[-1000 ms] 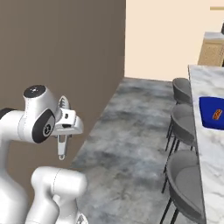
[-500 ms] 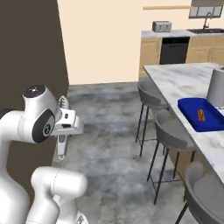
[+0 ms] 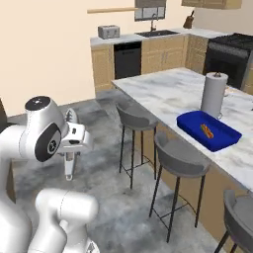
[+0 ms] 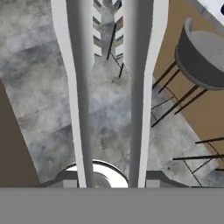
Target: Take the tongs from the drawer on the right and place them on the dining counter next to the tray containing the hot dog.
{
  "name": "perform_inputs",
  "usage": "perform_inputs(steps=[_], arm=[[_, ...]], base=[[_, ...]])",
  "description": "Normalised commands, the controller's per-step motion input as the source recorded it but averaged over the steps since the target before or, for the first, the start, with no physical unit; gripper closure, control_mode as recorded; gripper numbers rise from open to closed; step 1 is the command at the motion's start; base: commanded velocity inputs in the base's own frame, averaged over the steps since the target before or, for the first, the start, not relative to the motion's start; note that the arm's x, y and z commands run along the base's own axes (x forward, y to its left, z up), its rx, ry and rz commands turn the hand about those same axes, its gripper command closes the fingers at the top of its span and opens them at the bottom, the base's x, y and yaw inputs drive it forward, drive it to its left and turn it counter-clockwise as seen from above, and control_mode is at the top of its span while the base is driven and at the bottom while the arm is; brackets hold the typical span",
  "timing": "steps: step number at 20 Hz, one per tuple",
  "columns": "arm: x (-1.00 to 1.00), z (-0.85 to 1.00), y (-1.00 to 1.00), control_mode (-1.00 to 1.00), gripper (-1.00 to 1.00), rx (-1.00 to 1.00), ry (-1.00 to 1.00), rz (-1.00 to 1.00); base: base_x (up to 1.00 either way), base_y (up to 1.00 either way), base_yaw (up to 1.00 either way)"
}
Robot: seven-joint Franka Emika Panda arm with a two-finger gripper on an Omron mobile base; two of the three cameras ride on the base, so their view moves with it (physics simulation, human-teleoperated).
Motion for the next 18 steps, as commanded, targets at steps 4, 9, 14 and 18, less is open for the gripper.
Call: perform_inputs(steps=[4,9,14,18], arm=[[0.00,0.00,0.00,1.00,1.00,0.00,0.00,0.00],[0.00,0.00,0.00,1.00,1.00,0.00,0.00,0.00],[0.00,0.00,0.00,1.00,1.00,0.00,0.00,0.00],[0.00,0.00,0.00,1.00,1.00,0.00,0.00,0.00]], base=[[0.92,0.67,-0.66],[0.73,0.75,-0.66],[0.46,0.95,-0.64],[0.46,0.90,-0.62]])
